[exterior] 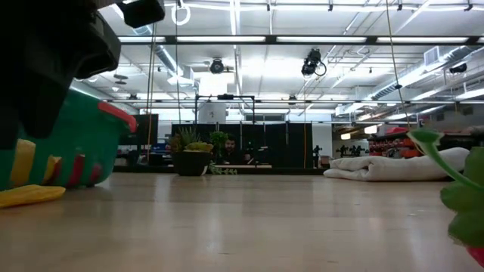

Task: Pick and placing Produce into tupperware
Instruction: Put the yellow corn into the blue basket

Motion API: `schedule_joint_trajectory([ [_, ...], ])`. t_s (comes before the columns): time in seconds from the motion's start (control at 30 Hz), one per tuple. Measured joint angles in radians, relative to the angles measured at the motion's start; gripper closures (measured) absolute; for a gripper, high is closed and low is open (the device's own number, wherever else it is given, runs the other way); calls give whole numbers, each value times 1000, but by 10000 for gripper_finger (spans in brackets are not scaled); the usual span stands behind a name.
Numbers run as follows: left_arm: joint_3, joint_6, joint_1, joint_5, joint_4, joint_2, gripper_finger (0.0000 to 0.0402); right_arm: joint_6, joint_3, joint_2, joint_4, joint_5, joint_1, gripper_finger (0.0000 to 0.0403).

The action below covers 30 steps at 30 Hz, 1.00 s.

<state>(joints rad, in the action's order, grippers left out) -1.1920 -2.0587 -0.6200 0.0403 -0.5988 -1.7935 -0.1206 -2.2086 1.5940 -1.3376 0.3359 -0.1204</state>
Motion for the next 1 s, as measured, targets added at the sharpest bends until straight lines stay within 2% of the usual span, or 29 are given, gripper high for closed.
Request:
schedule_joint_trajectory([
  [0.37, -7, 62, 2, -56, -30, 29, 295, 1, 0, 0, 2, 0, 0, 199],
  [0.7, -7, 189, -1, -65, -242, 86, 305, 1, 0, 0, 2, 0, 0, 199],
  [1.0, -7, 245, -1, -99, -295, 85, 318, -10, 0, 0, 3, 0, 0, 199],
])
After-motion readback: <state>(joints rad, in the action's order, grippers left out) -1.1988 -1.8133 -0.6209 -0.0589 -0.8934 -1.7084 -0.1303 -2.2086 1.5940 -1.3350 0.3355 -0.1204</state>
